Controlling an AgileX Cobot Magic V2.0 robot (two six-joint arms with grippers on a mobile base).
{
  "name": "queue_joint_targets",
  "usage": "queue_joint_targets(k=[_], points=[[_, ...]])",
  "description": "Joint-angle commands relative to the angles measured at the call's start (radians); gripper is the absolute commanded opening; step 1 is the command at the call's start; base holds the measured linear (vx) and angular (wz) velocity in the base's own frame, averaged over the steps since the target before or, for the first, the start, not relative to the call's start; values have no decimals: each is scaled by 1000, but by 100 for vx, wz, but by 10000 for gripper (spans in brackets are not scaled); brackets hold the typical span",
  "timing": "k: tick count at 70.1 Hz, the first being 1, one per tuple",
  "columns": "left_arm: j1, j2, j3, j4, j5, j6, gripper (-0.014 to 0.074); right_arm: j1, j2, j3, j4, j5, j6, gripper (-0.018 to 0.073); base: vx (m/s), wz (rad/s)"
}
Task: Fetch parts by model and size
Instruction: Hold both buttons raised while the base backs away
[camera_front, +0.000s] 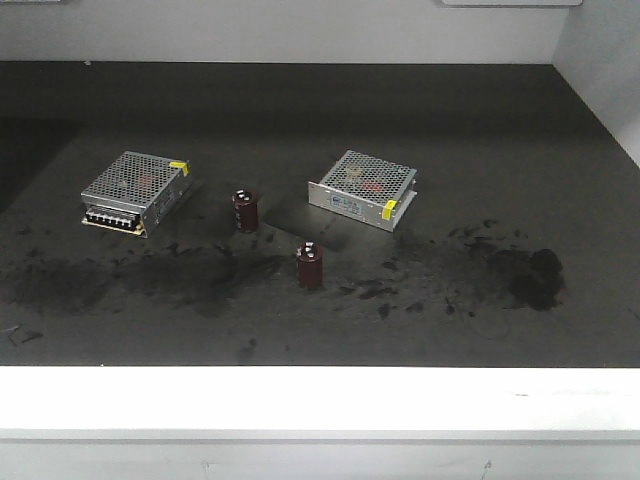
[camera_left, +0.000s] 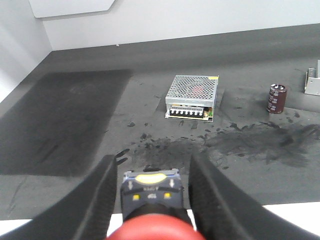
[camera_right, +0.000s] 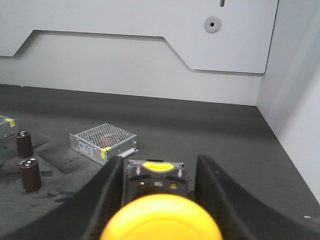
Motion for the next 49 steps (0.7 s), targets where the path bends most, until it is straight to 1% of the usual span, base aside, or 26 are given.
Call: queue_joint_targets(k=[1,49], points=[[0,12,-22,2,-74,-6,-7,-5,13,-26,2,-79,-11,-8,0,0],[0,12,-22,2,-60,-6,-7,-5,13,-26,5,-76,-11,-8,0,0]])
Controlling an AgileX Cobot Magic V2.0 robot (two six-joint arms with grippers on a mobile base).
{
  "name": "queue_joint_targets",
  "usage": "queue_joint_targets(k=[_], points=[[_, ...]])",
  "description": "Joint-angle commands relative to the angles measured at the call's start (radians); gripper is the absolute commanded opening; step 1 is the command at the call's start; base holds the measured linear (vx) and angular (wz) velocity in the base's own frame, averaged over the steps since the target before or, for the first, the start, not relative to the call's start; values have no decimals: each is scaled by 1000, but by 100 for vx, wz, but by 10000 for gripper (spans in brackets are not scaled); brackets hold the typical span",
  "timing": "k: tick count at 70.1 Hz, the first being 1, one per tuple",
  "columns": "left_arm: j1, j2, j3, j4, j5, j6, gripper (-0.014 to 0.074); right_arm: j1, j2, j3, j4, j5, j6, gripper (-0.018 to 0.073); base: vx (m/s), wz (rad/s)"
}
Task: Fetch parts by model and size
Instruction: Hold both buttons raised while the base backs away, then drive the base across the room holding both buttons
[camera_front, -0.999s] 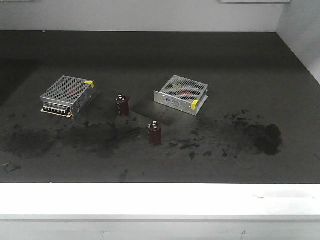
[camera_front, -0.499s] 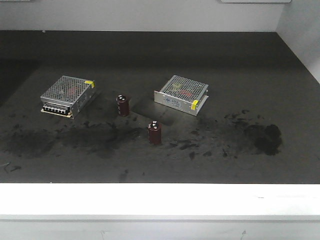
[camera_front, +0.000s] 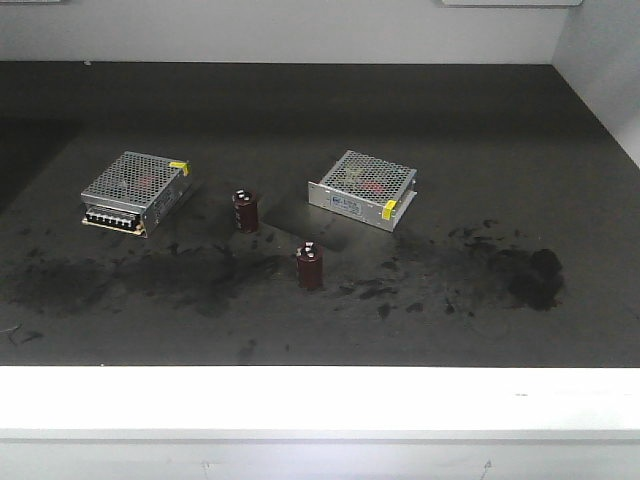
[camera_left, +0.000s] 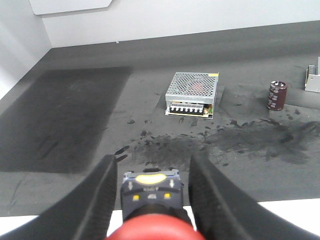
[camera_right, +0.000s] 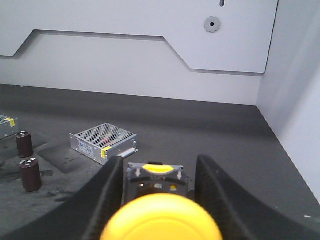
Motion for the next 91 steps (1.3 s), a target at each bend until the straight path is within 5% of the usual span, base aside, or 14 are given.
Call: queue_joint_targets(k=[1,91], points=[[0,12,-22,2,-71,-6,-7,-5,13,-27,4,-76,-10,-8,0,0],[0,12,-22,2,-71,-6,-7,-5,13,-27,4,-76,-10,-8,-12,16]])
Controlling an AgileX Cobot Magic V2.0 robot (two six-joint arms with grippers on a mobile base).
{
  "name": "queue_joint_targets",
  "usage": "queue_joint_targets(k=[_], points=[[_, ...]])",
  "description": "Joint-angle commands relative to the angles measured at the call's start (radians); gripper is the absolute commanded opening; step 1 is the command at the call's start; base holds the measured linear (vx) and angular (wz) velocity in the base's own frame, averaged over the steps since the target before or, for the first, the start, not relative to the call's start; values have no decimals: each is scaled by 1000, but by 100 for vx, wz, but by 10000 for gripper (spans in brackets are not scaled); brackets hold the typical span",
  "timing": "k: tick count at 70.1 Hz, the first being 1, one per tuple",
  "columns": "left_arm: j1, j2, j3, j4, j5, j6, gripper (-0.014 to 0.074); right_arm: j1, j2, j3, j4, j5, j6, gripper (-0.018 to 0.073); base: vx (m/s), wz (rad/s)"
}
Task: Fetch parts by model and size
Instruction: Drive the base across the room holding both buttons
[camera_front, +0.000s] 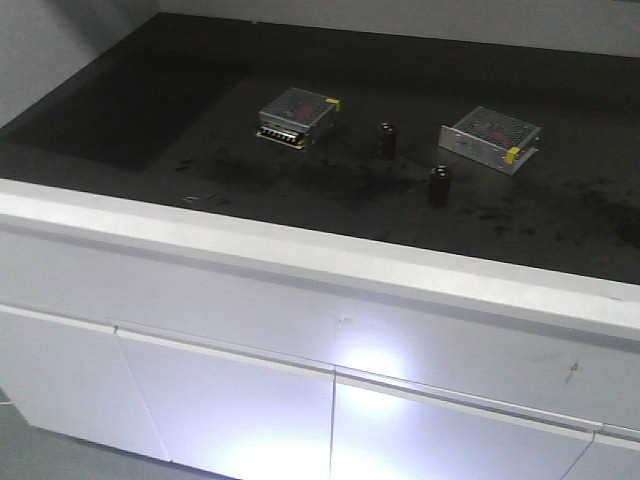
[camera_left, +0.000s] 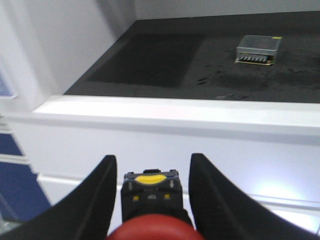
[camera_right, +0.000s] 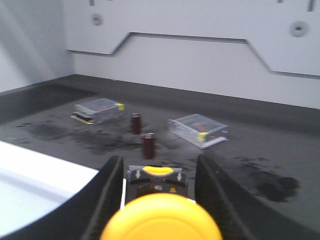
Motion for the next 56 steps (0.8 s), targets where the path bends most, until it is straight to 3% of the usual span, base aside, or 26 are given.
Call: queue_joint_targets(k=[1,56], points=[[0,12,-22,1,-71,-6,-7,-5,13,-27,1,-76,-7,-8,-17,45],[0,12,-22,1,-71,-6,-7,-5,13,-27,1,-75,-7,-8,-15,54]])
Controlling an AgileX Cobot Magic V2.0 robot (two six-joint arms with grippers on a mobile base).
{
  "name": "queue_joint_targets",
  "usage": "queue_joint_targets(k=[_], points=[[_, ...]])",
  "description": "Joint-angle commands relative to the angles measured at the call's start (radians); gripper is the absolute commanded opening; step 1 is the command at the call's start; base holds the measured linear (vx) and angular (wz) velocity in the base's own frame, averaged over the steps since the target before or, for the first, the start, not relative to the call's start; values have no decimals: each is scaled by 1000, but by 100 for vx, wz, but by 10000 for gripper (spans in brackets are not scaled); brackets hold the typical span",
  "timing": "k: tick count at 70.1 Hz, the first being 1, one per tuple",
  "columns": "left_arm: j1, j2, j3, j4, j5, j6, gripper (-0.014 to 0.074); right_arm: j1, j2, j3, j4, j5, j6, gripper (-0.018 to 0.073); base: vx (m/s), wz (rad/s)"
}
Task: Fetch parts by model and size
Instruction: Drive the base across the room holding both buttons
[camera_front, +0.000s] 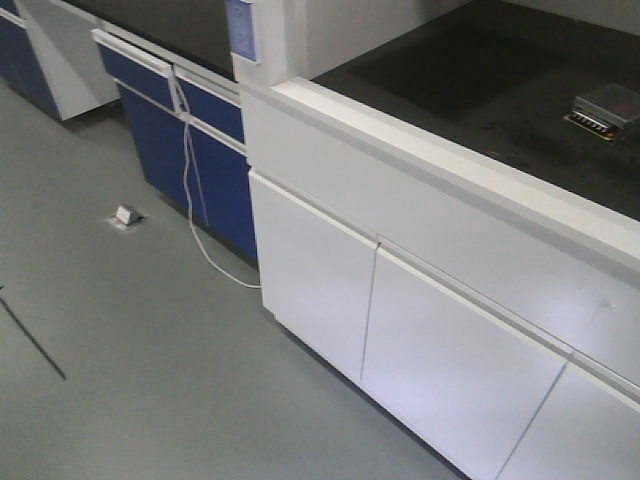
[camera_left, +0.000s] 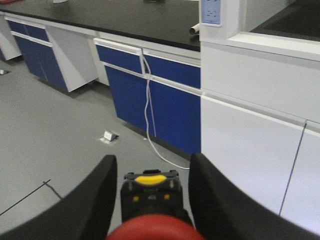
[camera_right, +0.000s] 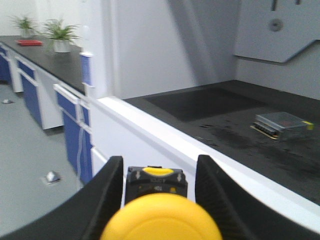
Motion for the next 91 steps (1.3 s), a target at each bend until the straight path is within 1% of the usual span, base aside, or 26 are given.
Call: queue_joint_targets(k=[1,26,56,91], points=[[0,12,-22,1,-71,-6,-7,-5,13,-27,1,-76,-7,-8,-14,54],[0,12,-22,1,-71,-6,-7,-5,13,-27,1,-76,-7,-8,-10,58],[1,12,-22,1,-71,-6,-7,-5,13,-27,1,-76,-7,-8,1,77],[1,12,-22,1,-71,-6,-7,-5,13,-27,1,-76,-7,-8,14,31]])
